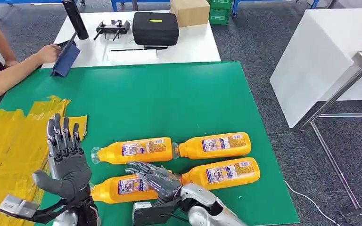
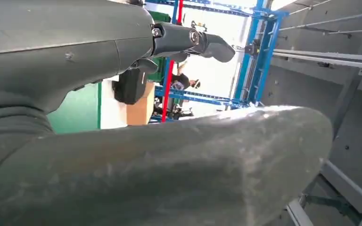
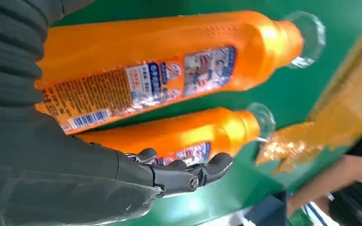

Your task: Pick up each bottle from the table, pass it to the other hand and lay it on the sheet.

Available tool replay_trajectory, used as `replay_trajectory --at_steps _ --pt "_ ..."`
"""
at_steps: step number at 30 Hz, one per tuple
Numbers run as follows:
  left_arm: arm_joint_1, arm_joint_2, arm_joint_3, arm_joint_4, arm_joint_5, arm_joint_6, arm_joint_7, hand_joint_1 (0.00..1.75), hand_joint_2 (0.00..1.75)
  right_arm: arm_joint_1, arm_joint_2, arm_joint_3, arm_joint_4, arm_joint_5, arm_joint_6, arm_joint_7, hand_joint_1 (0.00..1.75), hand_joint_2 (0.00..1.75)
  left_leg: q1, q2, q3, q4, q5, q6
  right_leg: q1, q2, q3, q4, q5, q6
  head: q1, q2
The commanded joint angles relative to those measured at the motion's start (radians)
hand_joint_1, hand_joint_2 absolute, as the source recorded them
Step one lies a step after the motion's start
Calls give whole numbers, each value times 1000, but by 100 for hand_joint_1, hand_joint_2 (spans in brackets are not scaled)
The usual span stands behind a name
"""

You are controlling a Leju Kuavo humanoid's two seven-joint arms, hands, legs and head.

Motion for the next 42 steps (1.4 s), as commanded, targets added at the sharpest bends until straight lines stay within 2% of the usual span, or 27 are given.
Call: replay_trajectory --at_steps 1,9,16,23,24,25,26,34,42 --pt "-24 0 23 63 8 -7 -34 0 0 -104 -15 135 146 44 1 46 0 175 1 3 4 0 -2 -2 1 1 4 -1 -1 -1 0 0" --pt "-36 -14 33 95 4 -34 -34 0 0 -209 6 283 287 106 109 119 0 175 0 3 4 0 -1 -2 0 2 4 -1 0 -1 0 0" --pt "-39 -15 33 100 2 -35 -34 0 0 -219 8 300 298 111 125 123 0 175 1 1 7 -1 0 -2 1 0 7 -1 0 -1 0 0" --pt "-77 -13 16 149 10 -49 -34 0 0 -304 25 417 395 54 280 120 0 175 0 2 11 -1 0 -1 0 0 9 -1 1 -1 0 0" --pt "-81 -13 12 153 13 -51 -34 0 0 -309 22 427 397 46 291 114 103 175 1 3 11 -1 1 -2 1 0 9 -1 1 -1 0 0" --pt "-88 -11 8 160 20 -53 -34 0 0 -316 18 440 399 28 308 115 159 175 0 3 13 -2 1 -2 0 -1 10 -2 2 -3 0 0" --pt "-90 -9 5 164 23 -53 -34 0 0 -317 17 452 401 16 312 125 175 175 1 3 12 -2 1 -2 1 -2 10 -2 3 -4 0 0" --pt "-109 -15 -11 153 50 -37 -30 0 0 -327 26 486 406 -44 338 183 175 175 0 4 17 -1 0 -2 0 -1 13 -1 2 -3 0 0" --pt "-99 -11 -7 154 53 -35 -34 0 0 -332 13 490 417 -50 334 167 175 175 1 3 17 -2 1 -2 1 -2 14 -3 2 -3 0 0"
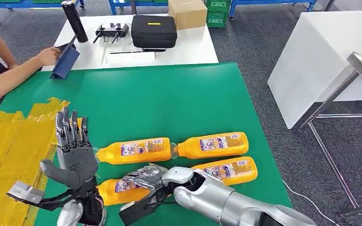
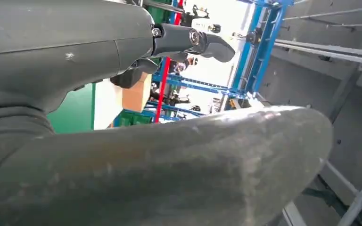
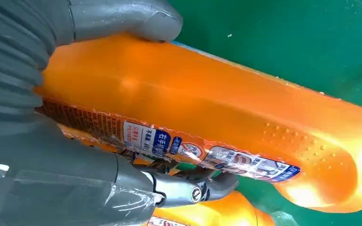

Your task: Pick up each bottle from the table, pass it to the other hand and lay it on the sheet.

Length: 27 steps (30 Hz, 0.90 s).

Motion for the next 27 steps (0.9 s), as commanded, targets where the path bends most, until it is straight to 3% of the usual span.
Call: replay_trajectory --at_steps 1,7,9,10,12,13,16,22,27 --pt "-23 7 -10 59 2 2 -34 0 0 21 -29 95 104 4 34 3 175 175 0 -2 2 -1 0 -1 0 -3 3 -2 0 0 0 0" --pt "-42 -9 -4 40 8 58 -34 0 0 32 6 80 118 -26 -2 63 175 175 1 -2 0 -1 1 -2 1 -4 2 -2 0 -1 0 0" --pt "-25 -49 34 5 13 197 -34 0 0 68 15 6 145 -61 -99 80 175 175 1 -2 2 -1 1 -1 1 -3 3 -2 0 0 0 0" --pt "-17 -90 83 -29 -16 331 -34 0 0 99 26 -58 137 -91 -174 98 175 175 1 -2 2 -1 0 -1 1 -2 3 -2 0 0 0 0" --pt "12 -112 134 -123 -35 614 -34 0 0 174 28 -191 85 -164 -310 76 175 175 1 -3 1 -1 0 -1 1 -3 4 -2 0 0 0 0" --pt "53 -126 188 -222 27 636 -34 0 0 224 27 -280 28 -226 -359 31 175 175 2 -1 1 0 0 -1 2 -2 3 -2 0 -1 1 0" --pt "123 -134 294 -303 58 636 -34 0 0 307 16 -381 -117 -288 -394 -25 175 175 3 2 -2 2 -2 -3 3 0 1 0 -1 -1 0 0" --pt "133 -134 320 -354 61 636 -34 0 0 483 16 -554 -319 -413 -391 -230 175 175 3 -3 -3 1 -2 -3 4 -3 0 0 -2 -1 1 0" --pt "139 -134 264 -341 89 636 -34 0 0 517 17 -605 -377 -443 -364 -275 175 175 2 -4 -9 2 -2 -2 2 -2 -5 1 -2 0 0 0"
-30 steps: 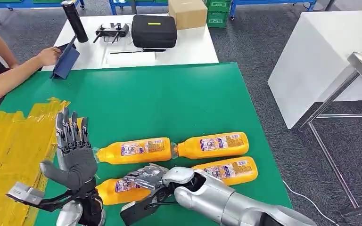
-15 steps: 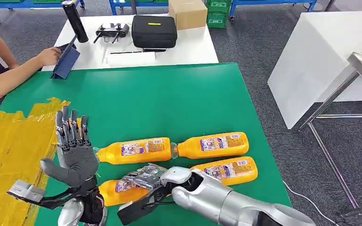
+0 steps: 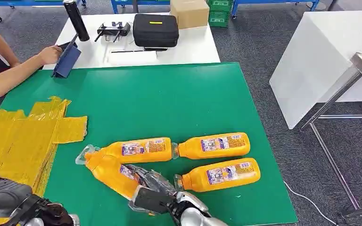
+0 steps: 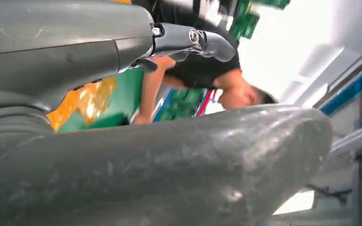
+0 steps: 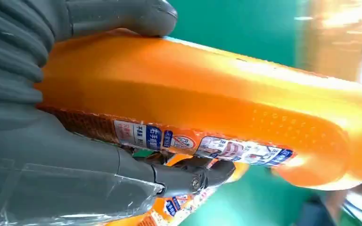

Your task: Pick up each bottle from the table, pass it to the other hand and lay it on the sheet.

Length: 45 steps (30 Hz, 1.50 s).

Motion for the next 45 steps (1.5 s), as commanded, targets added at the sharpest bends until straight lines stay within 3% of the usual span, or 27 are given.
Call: replay_trajectory --at_steps 1,2,3,4,17,19,24,45 --pt "18 -26 -25 27 74 -79 -34 0 0 129 -9 -204 -195 -41 35 -80 175 175 0 0 -1 1 -1 -1 0 -1 -1 0 -1 0 0 0" --pt "23 -6 -53 98 112 -176 -34 0 0 149 -15 -218 -225 -34 31 -100 175 175 0 1 -1 2 -2 -1 0 -1 0 1 -1 0 0 0" --pt "21 41 -107 196 208 -321 -34 0 175 169 -21 -233 -256 -40 44 -119 175 175 -1 -2 0 0 0 -1 0 -3 0 0 -1 0 0 0" --pt "2 96 -160 239 252 -411 27 0 175 179 -27 -240 -275 -41 52 -128 175 175 -1 -4 2 -1 0 -1 -1 -6 3 -1 -2 0 0 0" --pt "-14 96 -161 265 253 -413 25 0 175 183 -30 -242 -285 -41 53 -128 175 175 -2 2 -2 0 0 -1 -2 -1 -3 -1 1 1 0 0" --pt "-26 221 -268 310 317 -676 155 0 175 162 -40 -232 -269 -52 97 -149 175 175 -1 2 -2 0 -1 -1 -2 -1 -2 -1 0 1 0 0" --pt "-18 297 -344 392 234 -997 179 0 175 115 -52 -217 -208 -31 151 -178 175 175 -1 2 0 -1 0 -2 -2 -1 -1 -2 0 0 0 0" --pt "-36 338 -365 441 93 -1050 182 0 175 23 -63 -70 -120 111 212 -126 175 175 -1 5 -2 0 -1 -1 -1 1 -3 -1 0 0 0 0"
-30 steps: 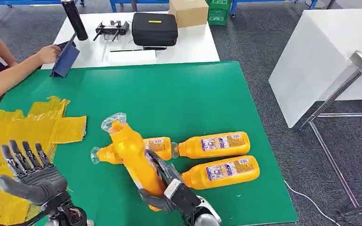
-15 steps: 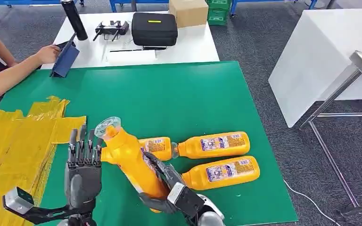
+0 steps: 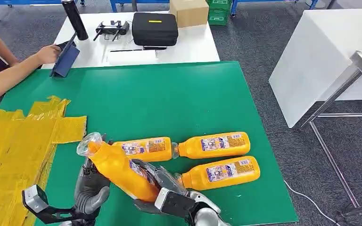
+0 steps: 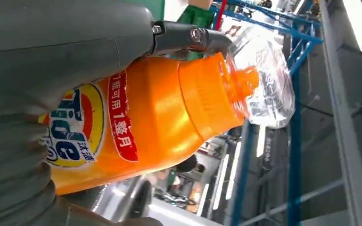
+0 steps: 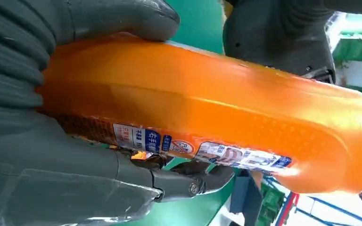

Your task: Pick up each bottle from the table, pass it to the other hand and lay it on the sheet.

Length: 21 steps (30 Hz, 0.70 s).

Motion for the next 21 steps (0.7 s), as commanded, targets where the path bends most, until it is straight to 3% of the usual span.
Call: replay_trajectory --at_steps 1,15,16,21 --pt "-31 46 -33 85 -39 8 9 0 175 -81 -25 101 93 54 20 21 175 175 0 2 3 -1 -1 -1 0 1 3 -1 0 -1 0 0" --pt "-45 58 -41 117 -56 14 34 0 175 -129 -22 164 131 97 18 27 175 175 0 1 2 -1 0 -1 0 0 2 -1 0 0 0 0" --pt "-45 58 -41 117 -54 12 34 75 175 -130 -23 165 132 98 18 27 175 175 1 1 3 0 -1 -2 1 0 4 -1 -1 -1 0 0" --pt "-44 59 -41 117 -53 11 33 75 175 -131 -22 165 133 98 17 27 175 175 0 1 2 -1 0 -1 0 0 2 -1 0 0 0 0"
